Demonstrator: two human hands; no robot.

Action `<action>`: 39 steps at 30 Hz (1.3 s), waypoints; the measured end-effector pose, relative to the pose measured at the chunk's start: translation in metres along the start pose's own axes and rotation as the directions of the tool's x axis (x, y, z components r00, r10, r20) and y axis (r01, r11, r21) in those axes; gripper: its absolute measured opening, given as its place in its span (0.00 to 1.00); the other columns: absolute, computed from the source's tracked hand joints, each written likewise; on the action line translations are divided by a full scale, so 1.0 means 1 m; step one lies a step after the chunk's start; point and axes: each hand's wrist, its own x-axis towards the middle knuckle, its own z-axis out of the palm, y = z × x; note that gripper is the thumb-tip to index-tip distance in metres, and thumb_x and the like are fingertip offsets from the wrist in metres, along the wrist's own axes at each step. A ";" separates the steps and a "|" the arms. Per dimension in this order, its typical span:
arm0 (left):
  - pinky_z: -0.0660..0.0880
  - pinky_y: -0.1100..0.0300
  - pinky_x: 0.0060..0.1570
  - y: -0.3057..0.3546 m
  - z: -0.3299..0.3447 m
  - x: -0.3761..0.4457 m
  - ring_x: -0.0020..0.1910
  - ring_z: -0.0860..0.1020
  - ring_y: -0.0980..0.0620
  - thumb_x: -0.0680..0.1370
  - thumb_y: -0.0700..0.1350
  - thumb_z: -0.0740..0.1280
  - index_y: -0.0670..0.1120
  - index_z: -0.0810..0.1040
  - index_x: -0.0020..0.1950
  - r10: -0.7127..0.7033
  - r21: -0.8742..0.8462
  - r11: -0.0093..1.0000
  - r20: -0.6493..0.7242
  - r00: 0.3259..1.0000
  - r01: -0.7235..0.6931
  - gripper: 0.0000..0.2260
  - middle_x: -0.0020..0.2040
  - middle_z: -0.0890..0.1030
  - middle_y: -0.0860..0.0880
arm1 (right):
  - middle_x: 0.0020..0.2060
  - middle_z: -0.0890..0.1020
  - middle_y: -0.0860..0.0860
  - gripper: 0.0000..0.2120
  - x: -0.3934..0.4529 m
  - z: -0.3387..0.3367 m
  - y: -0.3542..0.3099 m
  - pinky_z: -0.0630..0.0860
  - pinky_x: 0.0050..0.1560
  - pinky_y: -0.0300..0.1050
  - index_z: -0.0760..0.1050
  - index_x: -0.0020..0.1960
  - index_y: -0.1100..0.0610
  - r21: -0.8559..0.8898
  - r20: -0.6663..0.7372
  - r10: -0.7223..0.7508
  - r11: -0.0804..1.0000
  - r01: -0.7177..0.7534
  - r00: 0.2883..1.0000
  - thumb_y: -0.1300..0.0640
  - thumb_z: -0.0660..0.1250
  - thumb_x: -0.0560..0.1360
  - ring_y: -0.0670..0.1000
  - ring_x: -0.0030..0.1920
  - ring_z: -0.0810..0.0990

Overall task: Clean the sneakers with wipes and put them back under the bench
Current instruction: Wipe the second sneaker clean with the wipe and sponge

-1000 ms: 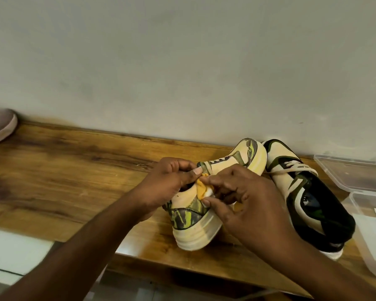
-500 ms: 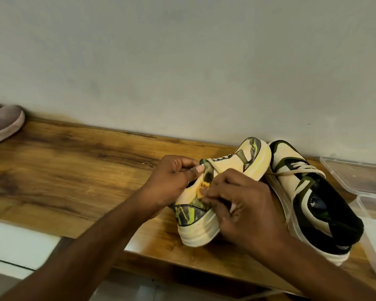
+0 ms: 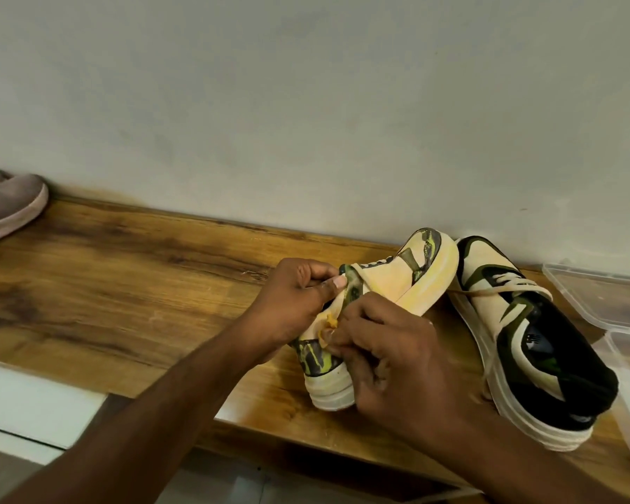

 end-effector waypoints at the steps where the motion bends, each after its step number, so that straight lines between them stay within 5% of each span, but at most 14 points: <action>1: 0.69 0.62 0.35 0.000 0.000 0.001 0.32 0.71 0.52 0.84 0.40 0.67 0.39 0.85 0.45 -0.001 -0.007 1.000 0.008 1.000 0.001 0.11 0.34 0.79 0.37 | 0.43 0.80 0.50 0.06 -0.001 -0.002 -0.001 0.77 0.37 0.46 0.84 0.45 0.60 -0.003 0.039 -0.015 1.000 0.015 0.999 0.70 0.76 0.72 0.48 0.42 0.79; 6: 0.75 0.54 0.43 0.000 0.004 0.004 0.38 0.78 0.48 0.84 0.42 0.68 0.40 0.86 0.48 -0.017 0.014 1.000 -0.010 1.000 0.018 0.09 0.43 0.86 0.36 | 0.43 0.80 0.46 0.10 0.008 -0.022 0.021 0.77 0.40 0.35 0.84 0.45 0.56 -0.121 -0.056 0.123 0.984 -0.129 0.991 0.68 0.79 0.69 0.43 0.42 0.78; 10: 0.71 0.58 0.39 0.001 0.010 0.005 0.31 0.74 0.56 0.84 0.41 0.68 0.44 0.85 0.41 -0.006 0.058 0.998 -0.028 1.000 0.007 0.12 0.33 0.82 0.48 | 0.41 0.80 0.49 0.10 0.015 -0.008 0.016 0.78 0.38 0.44 0.83 0.43 0.58 -0.120 -0.166 0.099 0.986 -0.120 0.981 0.72 0.76 0.68 0.47 0.41 0.78; 13: 0.71 0.57 0.40 -0.002 0.008 0.005 0.36 0.74 0.50 0.84 0.40 0.68 0.43 0.85 0.41 -0.004 -0.002 1.000 -0.039 0.999 0.004 0.13 0.35 0.81 0.40 | 0.41 0.79 0.50 0.09 0.008 0.001 0.002 0.75 0.36 0.46 0.81 0.42 0.59 -0.057 -0.058 0.009 0.998 -0.013 0.998 0.72 0.74 0.69 0.48 0.40 0.77; 16: 0.72 0.57 0.40 -0.003 0.004 0.005 0.36 0.75 0.50 0.84 0.40 0.68 0.44 0.86 0.42 -0.019 -0.027 0.999 -0.035 0.999 0.018 0.12 0.37 0.82 0.43 | 0.43 0.80 0.49 0.08 0.002 -0.010 0.003 0.76 0.37 0.44 0.81 0.43 0.59 -0.086 0.060 -0.019 0.996 0.024 0.998 0.69 0.76 0.71 0.48 0.40 0.77; 19: 0.77 0.55 0.42 0.001 0.008 0.007 0.38 0.81 0.51 0.84 0.41 0.68 0.44 0.87 0.45 -0.046 0.000 0.999 -0.041 0.998 0.046 0.11 0.40 0.87 0.45 | 0.42 0.80 0.48 0.10 0.009 -0.026 0.025 0.74 0.41 0.32 0.83 0.43 0.57 -0.187 -0.032 0.059 0.980 -0.064 0.998 0.70 0.78 0.68 0.44 0.41 0.77; 23: 0.75 0.54 0.41 -0.002 0.012 0.005 0.37 0.80 0.50 0.84 0.41 0.68 0.41 0.87 0.46 -0.001 0.038 0.999 -0.052 0.999 0.003 0.10 0.40 0.86 0.40 | 0.42 0.81 0.50 0.11 0.017 -0.015 0.022 0.77 0.39 0.39 0.83 0.43 0.59 -0.161 -0.154 0.100 0.979 -0.124 0.983 0.73 0.75 0.67 0.47 0.41 0.79; 29: 0.73 0.60 0.39 0.002 0.007 0.006 0.34 0.77 0.55 0.84 0.40 0.68 0.41 0.87 0.47 0.024 0.006 1.000 -0.046 0.999 -0.023 0.10 0.37 0.85 0.44 | 0.43 0.80 0.50 0.08 0.007 -0.013 0.000 0.76 0.37 0.46 0.80 0.42 0.60 -0.058 0.064 -0.056 0.997 0.060 0.996 0.71 0.74 0.70 0.50 0.41 0.78; 35: 0.81 0.41 0.45 0.002 0.005 0.007 0.39 0.81 0.48 0.84 0.43 0.69 0.43 0.87 0.47 0.029 0.082 0.996 -0.030 0.999 -0.027 0.09 0.41 0.87 0.41 | 0.43 0.82 0.50 0.10 0.016 -0.025 0.023 0.78 0.41 0.42 0.84 0.44 0.60 -0.175 -0.105 0.052 0.982 -0.070 0.993 0.73 0.76 0.68 0.48 0.43 0.79; 39: 0.71 0.60 0.39 -0.001 0.004 0.006 0.33 0.75 0.58 0.84 0.41 0.68 0.44 0.86 0.42 0.055 0.094 0.994 -0.029 0.998 -0.052 0.12 0.32 0.82 0.49 | 0.43 0.81 0.50 0.10 0.011 -0.007 0.003 0.77 0.38 0.45 0.82 0.43 0.60 -0.081 -0.053 0.012 0.997 -0.016 0.999 0.73 0.74 0.68 0.50 0.41 0.80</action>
